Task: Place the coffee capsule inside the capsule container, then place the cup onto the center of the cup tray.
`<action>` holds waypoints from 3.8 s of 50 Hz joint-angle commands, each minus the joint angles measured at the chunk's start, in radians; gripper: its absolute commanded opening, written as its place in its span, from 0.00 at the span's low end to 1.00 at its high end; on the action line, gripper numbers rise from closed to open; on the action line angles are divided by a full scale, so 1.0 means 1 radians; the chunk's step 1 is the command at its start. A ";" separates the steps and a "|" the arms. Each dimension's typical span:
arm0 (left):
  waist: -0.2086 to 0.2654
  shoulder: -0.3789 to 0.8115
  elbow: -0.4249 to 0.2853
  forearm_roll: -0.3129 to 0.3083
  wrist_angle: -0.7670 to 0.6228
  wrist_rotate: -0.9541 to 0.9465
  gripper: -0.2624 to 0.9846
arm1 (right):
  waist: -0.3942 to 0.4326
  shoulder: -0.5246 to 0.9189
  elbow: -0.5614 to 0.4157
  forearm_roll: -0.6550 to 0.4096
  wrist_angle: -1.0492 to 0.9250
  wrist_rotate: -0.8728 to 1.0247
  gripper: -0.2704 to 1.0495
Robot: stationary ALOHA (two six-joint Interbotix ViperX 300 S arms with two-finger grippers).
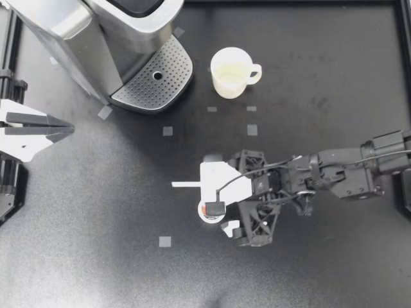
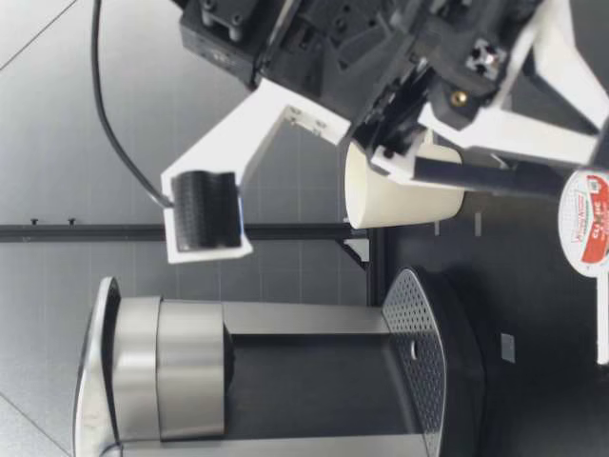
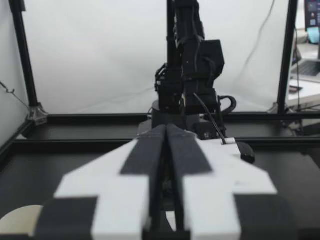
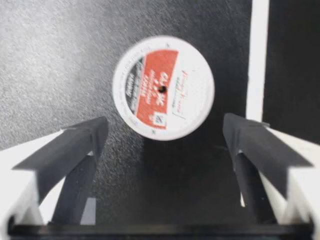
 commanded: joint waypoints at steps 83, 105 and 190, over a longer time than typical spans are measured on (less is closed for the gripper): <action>0.052 0.255 -0.313 -0.031 0.367 -0.012 0.29 | -0.031 -0.141 -0.049 -0.009 0.006 0.057 0.63; 0.100 0.552 -0.833 0.225 1.186 -0.041 0.29 | -0.035 -0.256 0.147 -0.009 -0.245 0.114 0.63; -0.117 0.963 -0.747 1.500 1.787 -0.589 0.29 | -0.035 -0.290 0.304 -0.002 -0.428 0.124 0.63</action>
